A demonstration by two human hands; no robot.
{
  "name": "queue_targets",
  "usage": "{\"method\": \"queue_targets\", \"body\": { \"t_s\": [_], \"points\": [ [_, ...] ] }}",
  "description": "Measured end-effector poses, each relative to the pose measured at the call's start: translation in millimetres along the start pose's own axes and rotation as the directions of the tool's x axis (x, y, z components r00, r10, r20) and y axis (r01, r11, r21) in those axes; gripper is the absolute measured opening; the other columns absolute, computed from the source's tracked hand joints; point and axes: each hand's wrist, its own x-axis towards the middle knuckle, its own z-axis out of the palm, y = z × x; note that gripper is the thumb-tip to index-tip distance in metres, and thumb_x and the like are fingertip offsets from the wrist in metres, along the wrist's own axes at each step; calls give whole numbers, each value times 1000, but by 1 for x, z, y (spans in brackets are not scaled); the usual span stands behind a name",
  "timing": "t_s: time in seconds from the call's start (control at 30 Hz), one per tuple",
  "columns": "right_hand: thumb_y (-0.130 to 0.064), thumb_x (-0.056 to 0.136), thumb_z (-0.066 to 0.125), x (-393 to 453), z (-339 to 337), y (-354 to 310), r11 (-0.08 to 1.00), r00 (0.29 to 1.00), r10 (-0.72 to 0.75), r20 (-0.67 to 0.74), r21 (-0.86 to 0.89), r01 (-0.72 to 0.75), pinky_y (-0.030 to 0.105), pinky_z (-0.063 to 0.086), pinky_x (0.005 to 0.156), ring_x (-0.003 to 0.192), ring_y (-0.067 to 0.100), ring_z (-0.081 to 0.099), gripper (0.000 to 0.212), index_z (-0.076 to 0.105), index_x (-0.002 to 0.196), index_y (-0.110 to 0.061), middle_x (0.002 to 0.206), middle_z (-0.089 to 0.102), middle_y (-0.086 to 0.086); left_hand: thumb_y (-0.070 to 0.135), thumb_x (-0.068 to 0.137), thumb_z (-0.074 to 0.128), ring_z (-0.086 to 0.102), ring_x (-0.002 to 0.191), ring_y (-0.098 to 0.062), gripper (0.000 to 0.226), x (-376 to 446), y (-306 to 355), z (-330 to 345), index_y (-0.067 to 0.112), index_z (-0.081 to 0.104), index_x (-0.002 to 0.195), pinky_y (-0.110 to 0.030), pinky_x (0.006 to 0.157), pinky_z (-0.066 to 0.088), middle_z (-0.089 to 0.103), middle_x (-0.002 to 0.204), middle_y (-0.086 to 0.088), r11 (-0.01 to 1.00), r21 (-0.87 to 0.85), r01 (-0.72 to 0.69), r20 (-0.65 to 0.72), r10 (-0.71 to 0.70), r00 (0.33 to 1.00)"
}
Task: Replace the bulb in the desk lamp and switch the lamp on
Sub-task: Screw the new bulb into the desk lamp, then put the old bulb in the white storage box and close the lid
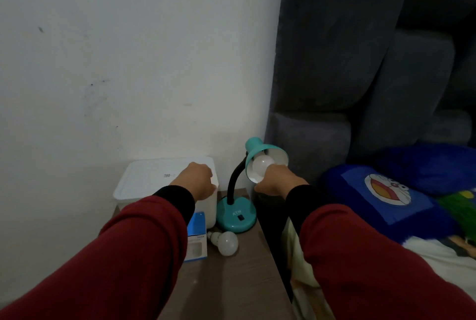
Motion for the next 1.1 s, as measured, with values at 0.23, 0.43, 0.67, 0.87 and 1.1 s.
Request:
{"method": "queue_targets", "body": {
  "t_s": [0.23, 0.43, 0.67, 0.87, 1.1],
  "points": [
    [-36, 86, 64, -24, -5, -23, 980, 993, -64, 96, -183, 81, 34, 45, 95, 120, 29, 54, 55, 48, 130, -7, 133, 52, 11, 31, 91, 54, 52, 121, -25, 43, -25, -43, -10, 9, 53, 128, -30, 96, 46, 51, 133, -10, 986, 122, 110, -1, -111, 994],
    [-41, 85, 63, -30, -3, -57, 935, 976, -146, 163, -298, 190, 33, 44, 88, 115, 27, 57, 50, 57, 122, -8, 127, 60, 8, 33, 89, 53, 56, 116, -27, 41, -40, -95, -26, 7, 58, 121, -30, 92, 47, 57, 128, -11, 967, 193, 166, -14, -167, 986],
    [-45, 85, 61, -5, 13, -101, 902, 961, -212, 175, -344, 261, 34, 45, 83, 111, 29, 58, 51, 58, 118, -7, 123, 61, 10, 35, 88, 54, 57, 114, -28, 42, -36, -153, -35, 8, 58, 121, -31, 91, 47, 56, 128, -11, 953, 171, 251, -27, -250, 968],
    [-45, 88, 58, 40, 44, -118, 906, 937, -270, 220, -270, 325, 37, 35, 107, 134, 27, 39, 68, 36, 143, -11, 148, 39, 11, 45, 88, 54, 50, 123, -29, 60, -5, -184, -13, 7, 47, 134, -34, 102, 43, 49, 138, -13, 961, 67, 268, 21, -270, 963],
    [-52, 67, 77, 81, 89, -104, 961, 943, -275, 188, 38, 273, 43, 23, 115, 144, 33, 18, 112, 9, 152, -26, 156, 13, 15, 59, 75, 64, 27, 141, -32, 104, 23, -200, 35, 16, 6, 151, -40, 114, 27, 23, 155, -15, 924, -323, 207, 54, -201, 978]
  ]
}}
